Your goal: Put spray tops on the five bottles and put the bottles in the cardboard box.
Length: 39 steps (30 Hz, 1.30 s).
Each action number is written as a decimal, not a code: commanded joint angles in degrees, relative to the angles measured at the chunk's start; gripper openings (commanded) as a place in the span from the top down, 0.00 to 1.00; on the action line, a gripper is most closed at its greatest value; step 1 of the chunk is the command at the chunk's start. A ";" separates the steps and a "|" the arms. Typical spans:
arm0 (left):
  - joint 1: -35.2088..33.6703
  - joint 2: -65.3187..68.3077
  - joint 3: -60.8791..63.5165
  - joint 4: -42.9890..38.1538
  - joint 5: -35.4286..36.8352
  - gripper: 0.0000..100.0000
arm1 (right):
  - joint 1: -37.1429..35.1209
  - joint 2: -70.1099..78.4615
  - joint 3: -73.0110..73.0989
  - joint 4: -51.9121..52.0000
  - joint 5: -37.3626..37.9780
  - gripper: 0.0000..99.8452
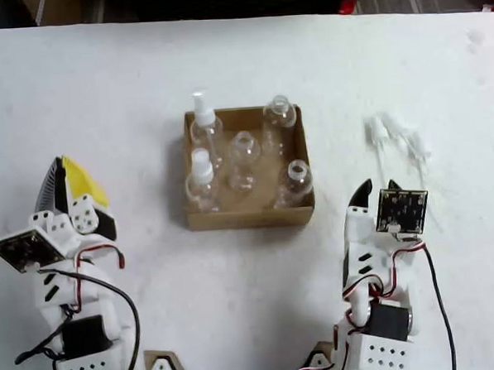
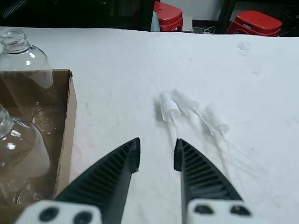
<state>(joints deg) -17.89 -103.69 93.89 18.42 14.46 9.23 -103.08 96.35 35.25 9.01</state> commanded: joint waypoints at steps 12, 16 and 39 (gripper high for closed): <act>0.84 -0.84 -0.44 -0.26 -0.79 0.97 | -0.84 -0.22 0.53 -1.36 -0.62 0.89; 0.84 -0.84 -0.35 -0.26 -0.79 0.97 | -0.40 -0.22 0.53 -1.36 -0.18 0.89; 4.53 -0.84 -1.49 5.10 -11.69 0.97 | -0.13 39.43 -44.13 12.35 9.76 0.89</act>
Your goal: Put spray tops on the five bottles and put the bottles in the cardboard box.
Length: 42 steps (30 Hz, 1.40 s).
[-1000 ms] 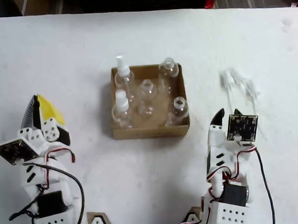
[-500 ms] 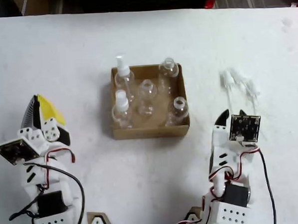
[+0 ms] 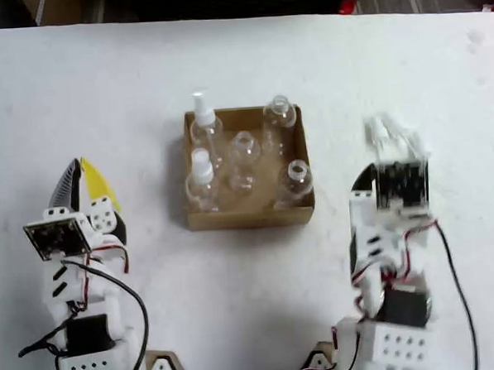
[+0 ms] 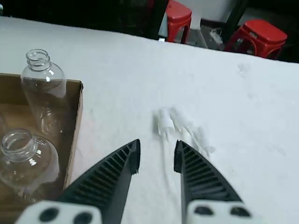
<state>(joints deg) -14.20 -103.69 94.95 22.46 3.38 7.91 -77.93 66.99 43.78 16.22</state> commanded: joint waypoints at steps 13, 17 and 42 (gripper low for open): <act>0.92 -0.84 -2.46 0.97 -0.70 0.97 | 2.86 81.54 -73.14 27.30 9.14 0.89; 1.01 -0.84 -2.46 0.88 -0.70 0.97 | 2.86 98.86 -90.81 34.59 9.23 0.89; 1.01 -0.84 -1.14 -1.85 -0.70 0.97 | 4.35 154.07 -162.46 49.01 9.23 0.89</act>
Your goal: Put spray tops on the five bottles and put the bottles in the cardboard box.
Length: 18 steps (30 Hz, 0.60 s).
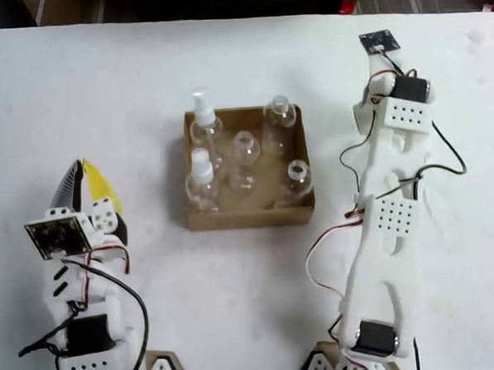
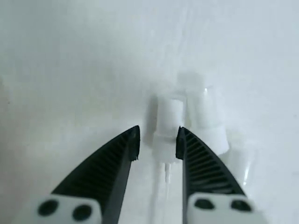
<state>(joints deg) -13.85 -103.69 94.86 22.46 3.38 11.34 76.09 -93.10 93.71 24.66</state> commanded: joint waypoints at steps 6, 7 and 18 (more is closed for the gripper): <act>0.66 -0.84 -1.05 -1.93 -0.70 0.97 | 1.45 -0.57 -2.37 -1.01 0.79 0.89; 0.66 -0.84 -1.05 -1.93 -0.70 0.97 | 1.36 -0.48 -2.37 -1.01 0.79 0.89; 0.66 -0.84 -1.05 -1.93 -0.70 0.97 | -0.48 0.40 -1.41 -0.57 5.71 0.89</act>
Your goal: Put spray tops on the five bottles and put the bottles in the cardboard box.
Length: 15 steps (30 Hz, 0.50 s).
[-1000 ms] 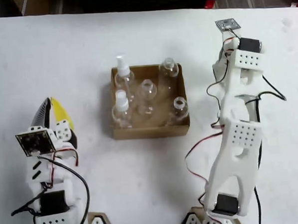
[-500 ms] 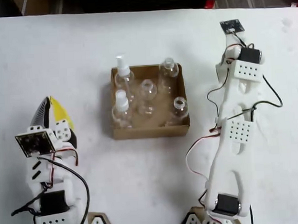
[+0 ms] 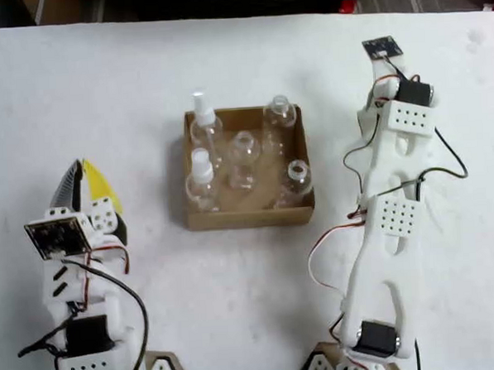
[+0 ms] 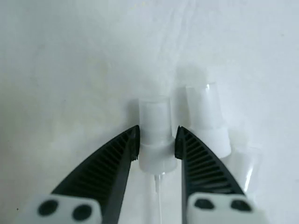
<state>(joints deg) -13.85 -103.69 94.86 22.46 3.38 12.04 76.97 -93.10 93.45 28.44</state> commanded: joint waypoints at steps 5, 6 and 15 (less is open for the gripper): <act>0.66 -0.84 -1.14 -1.93 -0.70 0.97 | -1.45 0.40 -1.14 0.04 3.16 0.90; 0.66 -0.84 -1.14 -1.93 -0.70 0.97 | -1.19 0.04 -1.32 0.57 3.16 0.92; 0.57 -0.84 -1.23 -1.93 -0.70 0.97 | -1.01 -3.56 -2.02 5.49 3.16 0.97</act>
<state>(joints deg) -13.85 -103.69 94.86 22.46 3.38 11.43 77.49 -93.10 97.14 30.99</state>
